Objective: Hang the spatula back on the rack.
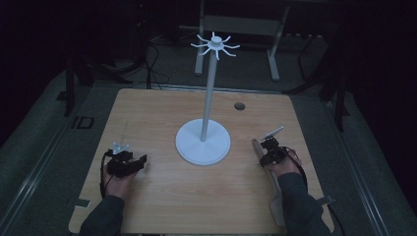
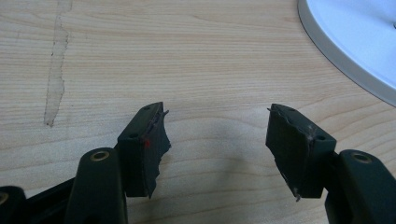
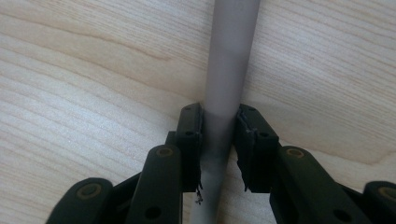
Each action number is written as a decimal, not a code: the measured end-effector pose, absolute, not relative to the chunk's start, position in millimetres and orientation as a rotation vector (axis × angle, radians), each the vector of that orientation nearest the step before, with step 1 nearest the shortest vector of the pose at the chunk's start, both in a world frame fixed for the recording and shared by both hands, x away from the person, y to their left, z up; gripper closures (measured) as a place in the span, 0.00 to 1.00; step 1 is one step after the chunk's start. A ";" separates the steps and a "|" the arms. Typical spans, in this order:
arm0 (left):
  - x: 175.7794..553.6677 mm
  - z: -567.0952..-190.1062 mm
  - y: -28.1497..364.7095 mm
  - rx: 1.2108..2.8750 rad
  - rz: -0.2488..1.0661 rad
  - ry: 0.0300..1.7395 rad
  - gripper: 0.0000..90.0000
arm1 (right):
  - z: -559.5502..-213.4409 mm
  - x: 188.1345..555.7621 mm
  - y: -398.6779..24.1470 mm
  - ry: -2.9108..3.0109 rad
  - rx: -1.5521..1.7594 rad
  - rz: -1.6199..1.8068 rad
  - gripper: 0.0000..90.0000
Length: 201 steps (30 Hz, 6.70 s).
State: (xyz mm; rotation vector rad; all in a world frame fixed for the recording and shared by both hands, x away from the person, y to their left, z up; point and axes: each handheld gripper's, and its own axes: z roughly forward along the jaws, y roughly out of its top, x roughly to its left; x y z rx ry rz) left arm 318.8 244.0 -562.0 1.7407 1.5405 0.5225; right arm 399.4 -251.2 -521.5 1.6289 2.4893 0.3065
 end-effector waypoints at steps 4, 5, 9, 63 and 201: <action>318.8 -561.9 243.7 1.745 0.524 1.539 0.42 | -521.8 399.2 -250.3 2.478 1.630 0.305 0.80; 318.8 -561.9 243.6 1.747 0.524 1.539 0.42 | -521.8 399.2 -250.2 2.473 1.634 0.306 0.79; 318.5 -561.7 243.5 1.749 0.524 1.537 0.42 | -521.5 400.6 -250.1 2.466 1.648 0.283 0.75; 319.1 -562.2 242.8 1.747 0.527 1.540 0.42 | -456.3 338.7 -241.5 2.291 1.280 0.834 0.83; 319.6 -561.8 243.4 1.740 0.523 1.540 0.42 | -339.5 351.0 -191.6 1.966 0.849 1.465 0.84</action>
